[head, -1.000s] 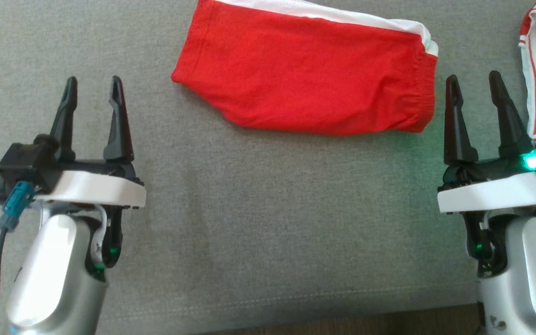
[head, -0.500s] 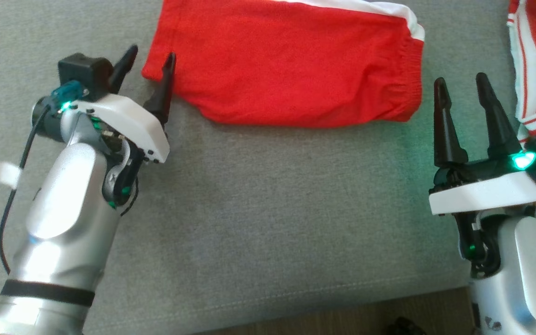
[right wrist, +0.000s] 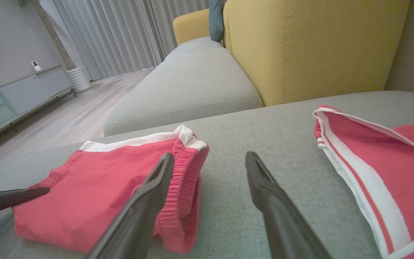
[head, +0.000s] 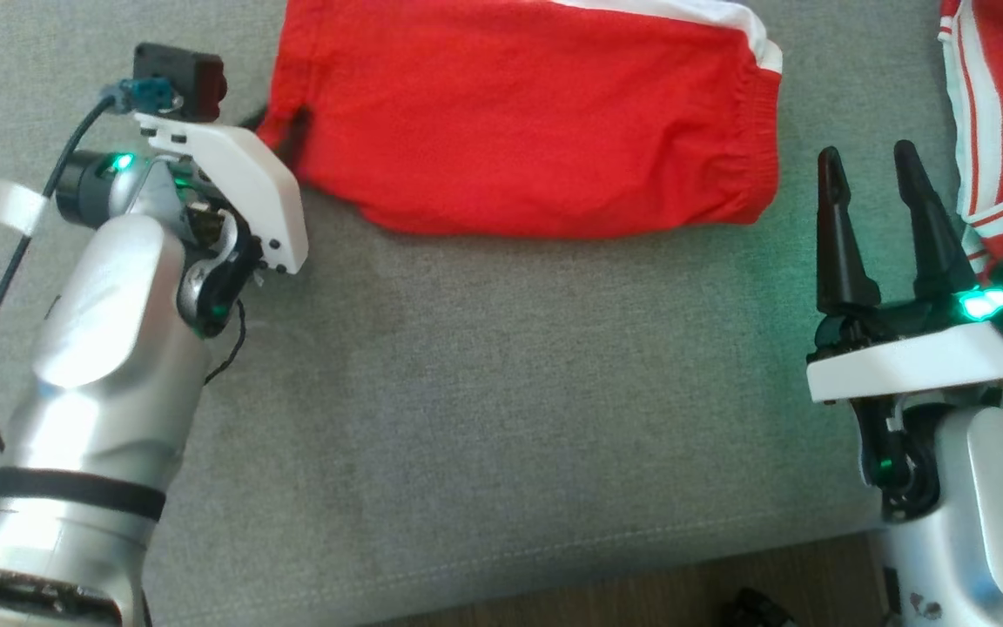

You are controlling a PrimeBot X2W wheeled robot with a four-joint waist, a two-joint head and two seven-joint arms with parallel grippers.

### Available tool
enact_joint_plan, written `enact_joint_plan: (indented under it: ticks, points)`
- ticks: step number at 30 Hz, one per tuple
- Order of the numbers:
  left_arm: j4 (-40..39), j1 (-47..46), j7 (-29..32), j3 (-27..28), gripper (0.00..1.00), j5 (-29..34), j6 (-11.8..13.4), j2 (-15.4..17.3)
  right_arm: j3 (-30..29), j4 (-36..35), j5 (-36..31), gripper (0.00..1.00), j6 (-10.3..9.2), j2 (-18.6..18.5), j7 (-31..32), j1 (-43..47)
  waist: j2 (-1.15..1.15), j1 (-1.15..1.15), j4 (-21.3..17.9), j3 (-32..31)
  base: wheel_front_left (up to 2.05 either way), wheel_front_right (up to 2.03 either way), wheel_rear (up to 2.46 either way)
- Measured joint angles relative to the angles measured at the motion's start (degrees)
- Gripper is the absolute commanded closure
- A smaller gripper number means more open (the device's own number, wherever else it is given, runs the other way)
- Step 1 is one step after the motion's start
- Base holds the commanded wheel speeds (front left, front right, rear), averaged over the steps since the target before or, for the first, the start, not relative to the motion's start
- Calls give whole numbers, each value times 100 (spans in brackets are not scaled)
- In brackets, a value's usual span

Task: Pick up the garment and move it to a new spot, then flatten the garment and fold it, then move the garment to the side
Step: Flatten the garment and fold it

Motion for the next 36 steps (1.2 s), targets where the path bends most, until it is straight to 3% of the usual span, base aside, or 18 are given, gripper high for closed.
enact_joint_plan:
  ticks: [8, 21, 28, 29, 30, 31, 36]
  points:
    - [-261, 190, -142, -145, 100, 122, 218, 35, 19, 137, 2, 0, 0, 1, 0, 3, 0, 1, 48, -106, 0, 0, 0]
    - [-1931, 2467, -407, 83, 100, -380, 771, 231, -113, 116, 58, 0, 0, 3, 90, 489, 0, 0, 353, -626, 0, 0, 0]
    - [-2396, 2997, -370, 122, 100, -489, 953, 263, -164, -12, 101, 0, 0, 4, 212, 649, 0, 0, 440, -796, 0, 0, 0]
    - [-2437, 3048, -370, 123, 94, -523, 965, 264, -179, -32, 101, 0, 0, 5, 216, 651, 0, 0, 451, -812, 0, 0, 0]
    - [-2477, 3092, -380, 123, 42, -525, 975, 264, -196, -58, 101, 0, 0, 5, 246, 651, 0, 0, 459, -825, 0, 0, 0]
    - [-2514, 3128, -439, 135, 0, -526, 1014, 258, -207, -78, 100, 0, 0, 5, 266, 652, 0, 0, 464, -840, 0, 0, 0]
    - [-2726, 3225, -1205, 265, 0, -377, 1182, 253, -252, -253, -5, 0, 0, 5, 360, 658, 0, 0, 488, -903, 0, 0, 0]
